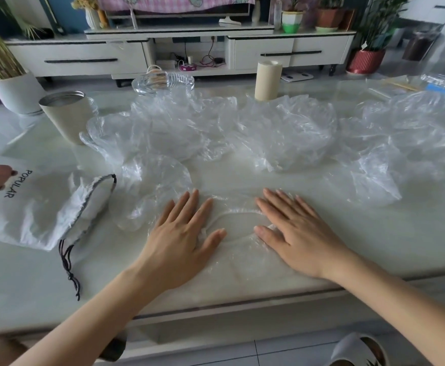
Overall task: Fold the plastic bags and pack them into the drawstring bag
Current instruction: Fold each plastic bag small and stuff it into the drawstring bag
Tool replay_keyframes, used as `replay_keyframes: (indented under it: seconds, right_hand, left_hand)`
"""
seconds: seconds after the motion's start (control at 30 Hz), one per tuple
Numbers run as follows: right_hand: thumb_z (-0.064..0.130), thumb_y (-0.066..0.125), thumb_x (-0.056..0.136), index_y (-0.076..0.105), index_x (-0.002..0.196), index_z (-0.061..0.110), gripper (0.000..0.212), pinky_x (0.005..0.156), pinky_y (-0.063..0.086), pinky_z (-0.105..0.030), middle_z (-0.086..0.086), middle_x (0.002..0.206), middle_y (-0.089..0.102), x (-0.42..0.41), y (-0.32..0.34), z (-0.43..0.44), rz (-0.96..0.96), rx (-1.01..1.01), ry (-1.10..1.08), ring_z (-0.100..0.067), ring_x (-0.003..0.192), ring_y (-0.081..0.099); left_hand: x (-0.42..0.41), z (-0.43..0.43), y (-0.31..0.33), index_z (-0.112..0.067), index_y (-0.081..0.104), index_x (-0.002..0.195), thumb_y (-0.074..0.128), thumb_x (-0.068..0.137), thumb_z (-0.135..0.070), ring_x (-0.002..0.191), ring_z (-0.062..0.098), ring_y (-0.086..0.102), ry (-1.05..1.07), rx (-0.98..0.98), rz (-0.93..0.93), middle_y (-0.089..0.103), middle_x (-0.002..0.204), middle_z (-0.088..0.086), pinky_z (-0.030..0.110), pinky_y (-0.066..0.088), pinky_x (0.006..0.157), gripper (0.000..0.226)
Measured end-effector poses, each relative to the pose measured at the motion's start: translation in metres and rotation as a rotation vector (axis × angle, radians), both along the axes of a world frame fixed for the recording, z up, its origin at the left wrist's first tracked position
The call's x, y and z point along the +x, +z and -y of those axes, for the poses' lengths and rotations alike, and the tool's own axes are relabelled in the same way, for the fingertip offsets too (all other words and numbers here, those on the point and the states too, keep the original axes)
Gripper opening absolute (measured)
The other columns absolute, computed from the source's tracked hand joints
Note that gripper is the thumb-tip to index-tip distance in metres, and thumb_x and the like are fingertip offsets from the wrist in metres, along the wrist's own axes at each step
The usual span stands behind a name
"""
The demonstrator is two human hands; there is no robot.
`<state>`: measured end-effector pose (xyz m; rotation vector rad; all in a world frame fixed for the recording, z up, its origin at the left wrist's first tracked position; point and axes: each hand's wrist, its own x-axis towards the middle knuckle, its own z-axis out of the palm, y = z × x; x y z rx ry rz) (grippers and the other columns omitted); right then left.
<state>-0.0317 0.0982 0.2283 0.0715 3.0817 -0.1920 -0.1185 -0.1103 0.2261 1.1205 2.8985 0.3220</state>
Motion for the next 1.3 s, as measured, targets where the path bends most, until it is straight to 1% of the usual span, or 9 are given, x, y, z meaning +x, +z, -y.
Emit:
replay_keyframes:
  seconds: [0.13, 0.23, 0.3, 0.53, 0.73, 0.93, 1.07, 1.17, 1.3]
  right_hand:
    - [0.074, -0.010, 0.074, 0.004, 0.150, 0.025, 0.092, 0.111, -0.015, -0.022, 0.009, 0.155, -0.011, 0.001, 0.006, 0.006, -0.060, -0.043, -0.020, -0.004, 0.142, -0.014]
    - [0.040, 0.029, 0.092, 0.039, 0.141, 0.008, 0.060, 0.113, 0.002, -0.021, -0.009, 0.150, 0.033, 0.006, 0.014, 0.025, -0.357, -0.106, 0.005, -0.022, 0.140, 0.028]
    - [0.022, 0.039, 0.096, 0.042, 0.139, 0.008, 0.046, 0.113, 0.004, -0.016, -0.005, 0.148, 0.036, 0.009, 0.017, 0.041, -0.429, -0.279, 0.023, -0.014, 0.139, 0.027]
    - [0.052, -0.014, 0.086, -0.002, 0.149, 0.014, 0.074, 0.112, -0.020, -0.024, -0.002, 0.157, -0.011, 0.012, -0.010, 0.053, -0.188, -0.109, 0.112, -0.014, 0.144, -0.014]
    - [0.028, 0.039, 0.094, 0.046, 0.135, 0.005, 0.048, 0.111, 0.005, -0.013, -0.009, 0.146, 0.039, 0.003, 0.007, 0.044, -0.417, -0.313, 0.058, -0.022, 0.138, 0.032]
    - [0.027, 0.023, 0.102, 0.003, 0.150, 0.018, 0.053, 0.113, -0.013, -0.022, 0.001, 0.158, -0.005, -0.030, 0.008, 0.044, -0.220, -0.149, 0.088, -0.011, 0.144, -0.009]
    - [0.042, 0.004, 0.088, 0.004, 0.150, 0.019, 0.066, 0.112, -0.014, -0.024, 0.003, 0.158, -0.007, -0.034, -0.005, 0.038, -0.117, -0.060, 0.049, -0.012, 0.145, -0.009]
    - [0.043, 0.014, 0.095, 0.017, 0.149, 0.017, 0.060, 0.113, -0.007, -0.022, 0.002, 0.158, 0.006, -0.036, -0.008, 0.037, -0.163, -0.159, 0.058, -0.011, 0.145, 0.002]
    - [0.013, 0.053, 0.093, 0.061, 0.118, 0.012, 0.026, 0.097, 0.034, -0.011, 0.004, 0.122, 0.060, -0.027, 0.013, 0.029, -0.446, -0.751, -0.130, -0.010, 0.119, 0.052]
  left_hand:
    - [0.003, 0.000, 0.001, -0.021, 0.010, 0.150, -0.006, 0.075, -0.069, 0.143, 0.009, -0.009, -0.007, 0.098, -0.027, -0.005, 0.155, -0.003, 0.023, -0.013, 0.112, 0.091]
    - [0.015, -0.005, 0.010, -0.012, 0.037, 0.143, 0.014, 0.091, -0.049, 0.143, 0.016, 0.013, -0.086, 0.278, -0.100, 0.025, 0.152, 0.006, 0.028, 0.003, 0.116, 0.067]
    - [0.026, -0.010, 0.014, -0.013, 0.040, 0.141, 0.017, 0.092, -0.038, 0.142, 0.012, 0.014, -0.125, 0.369, -0.060, 0.026, 0.149, -0.001, 0.023, 0.004, 0.117, 0.059]
    - [0.034, -0.009, -0.016, -0.005, 0.046, 0.137, 0.027, 0.095, -0.035, 0.132, 0.034, 0.039, -0.084, 0.098, -0.120, 0.043, 0.141, 0.018, 0.062, 0.023, 0.101, 0.055]
    - [0.029, -0.008, 0.001, -0.007, 0.056, 0.126, 0.035, 0.092, -0.033, 0.129, 0.027, 0.045, -0.093, 0.371, -0.097, 0.051, 0.137, 0.013, 0.035, 0.030, 0.108, 0.048]
    - [0.007, -0.026, -0.001, -0.019, 0.006, 0.150, -0.005, 0.081, -0.043, 0.144, 0.018, -0.009, -0.100, 0.138, -0.061, 0.005, 0.158, 0.004, 0.036, -0.007, 0.118, 0.074]
    - [0.003, -0.021, -0.006, -0.025, 0.006, 0.151, -0.018, 0.069, -0.057, 0.145, 0.020, -0.008, 0.009, 0.052, -0.011, -0.003, 0.158, 0.007, 0.028, -0.012, 0.113, 0.090]
    - [0.003, -0.017, -0.006, -0.026, 0.006, 0.150, -0.017, 0.068, -0.063, 0.145, 0.017, -0.011, 0.013, 0.050, 0.005, -0.006, 0.158, 0.005, 0.026, -0.013, 0.112, 0.093]
    - [0.007, -0.012, 0.002, -0.014, 0.044, 0.139, 0.010, 0.081, -0.060, 0.141, 0.022, 0.024, -0.034, 0.322, 0.062, 0.028, 0.152, 0.009, 0.024, 0.011, 0.110, 0.081]
